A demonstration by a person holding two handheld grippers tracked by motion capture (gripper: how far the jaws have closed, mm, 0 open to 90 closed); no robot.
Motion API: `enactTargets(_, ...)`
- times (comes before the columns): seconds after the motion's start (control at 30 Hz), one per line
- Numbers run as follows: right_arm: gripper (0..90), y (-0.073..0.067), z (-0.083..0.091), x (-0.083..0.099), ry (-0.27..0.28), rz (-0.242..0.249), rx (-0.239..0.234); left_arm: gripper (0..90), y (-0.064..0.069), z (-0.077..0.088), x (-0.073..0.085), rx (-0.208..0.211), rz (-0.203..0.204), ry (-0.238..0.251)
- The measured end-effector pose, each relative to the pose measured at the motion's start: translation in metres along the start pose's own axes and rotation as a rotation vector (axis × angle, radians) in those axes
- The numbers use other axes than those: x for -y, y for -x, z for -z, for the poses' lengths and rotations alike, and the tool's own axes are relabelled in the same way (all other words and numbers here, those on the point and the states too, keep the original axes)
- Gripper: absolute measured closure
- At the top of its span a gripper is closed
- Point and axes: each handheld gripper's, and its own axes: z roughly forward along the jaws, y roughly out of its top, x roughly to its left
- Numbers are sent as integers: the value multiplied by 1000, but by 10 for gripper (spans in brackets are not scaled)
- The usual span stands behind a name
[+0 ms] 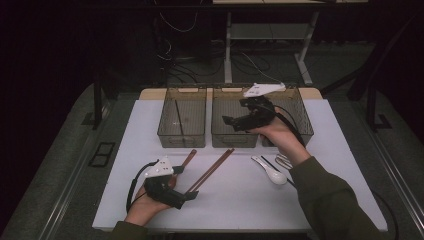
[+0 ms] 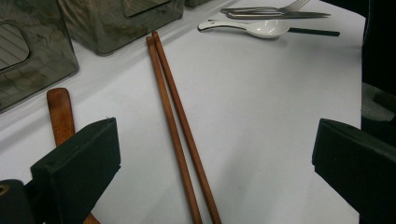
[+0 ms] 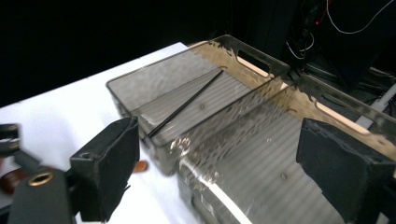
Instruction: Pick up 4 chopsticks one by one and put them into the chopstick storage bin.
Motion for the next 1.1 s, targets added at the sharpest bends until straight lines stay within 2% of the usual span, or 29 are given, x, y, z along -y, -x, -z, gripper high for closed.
enactTargets(0.07,132,1,17,8,11,-7,-4,2,0,0,0,-1,-2,-1)
enactTargets(0.27,132,10,57,37,37,-16,21,2,0,0,0,-4,-5,-4)
enactTargets(0.47,132,22,87,70,51,-50,54,2,1,1,-1,-10,-2,1)
enactTargets(0.63,132,30,100,96,48,-67,59,2,0,0,-1,-12,-2,-3)
enactTargets(0.73,132,32,105,110,34,-57,55,3,0,0,-1,-12,11,7)
enactTargets(0.8,132,33,108,123,22,-44,60,2,0,1,-1,-11,5,0)
enactTargets(1.1,133,41,122,159,1,-79,94,3,0,2,0,-18,3,0)
